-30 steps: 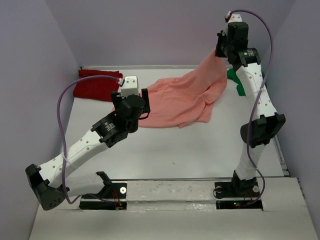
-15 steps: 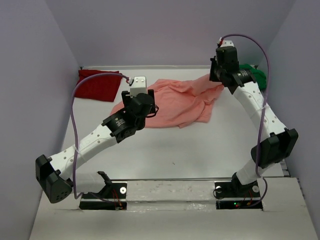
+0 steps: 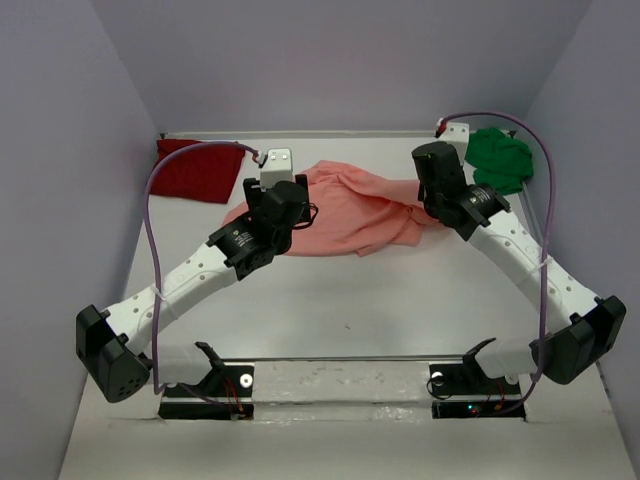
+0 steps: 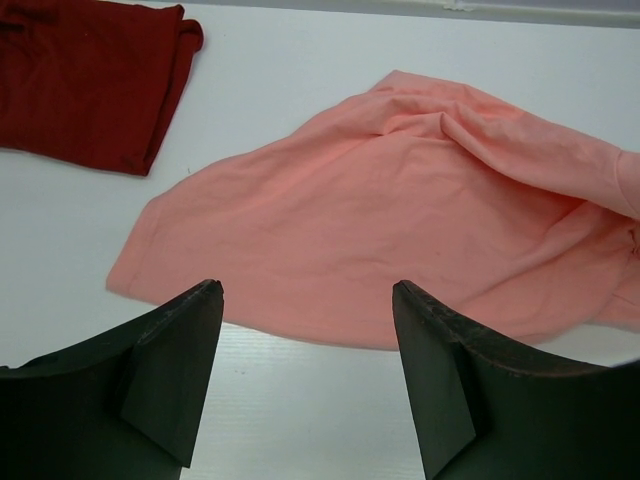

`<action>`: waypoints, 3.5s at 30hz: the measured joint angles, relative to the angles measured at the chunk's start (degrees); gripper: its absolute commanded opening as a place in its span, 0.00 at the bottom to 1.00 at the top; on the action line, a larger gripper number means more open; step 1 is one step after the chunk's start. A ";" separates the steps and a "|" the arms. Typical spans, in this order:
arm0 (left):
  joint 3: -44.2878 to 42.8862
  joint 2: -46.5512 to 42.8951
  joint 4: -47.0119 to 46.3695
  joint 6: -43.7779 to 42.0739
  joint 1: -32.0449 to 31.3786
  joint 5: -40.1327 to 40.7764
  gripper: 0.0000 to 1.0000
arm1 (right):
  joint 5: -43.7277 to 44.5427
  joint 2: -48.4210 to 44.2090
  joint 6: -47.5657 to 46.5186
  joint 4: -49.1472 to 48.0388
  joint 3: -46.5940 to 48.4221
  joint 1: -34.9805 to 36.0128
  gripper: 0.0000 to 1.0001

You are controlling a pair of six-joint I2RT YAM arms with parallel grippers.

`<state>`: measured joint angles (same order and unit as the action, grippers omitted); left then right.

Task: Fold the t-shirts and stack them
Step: Flatten out the tshirt

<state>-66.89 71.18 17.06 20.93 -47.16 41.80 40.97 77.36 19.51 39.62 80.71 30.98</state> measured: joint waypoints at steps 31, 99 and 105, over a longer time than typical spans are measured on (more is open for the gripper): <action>-5.49 0.04 0.59 -2.03 1.16 0.66 0.78 | 17.92 0.98 12.35 13.73 3.78 19.15 0.00; 4.74 11.04 -13.68 1.42 4.15 -41.31 0.77 | 18.29 21.18 -79.84 -45.00 58.42 16.57 0.00; 2.10 -0.09 -11.13 -0.31 4.15 -37.97 0.77 | 15.74 22.18 -71.19 -37.55 56.72 9.73 0.00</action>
<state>-64.79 71.09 5.93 20.62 -43.00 3.84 56.71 99.55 -51.68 2.07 137.43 40.71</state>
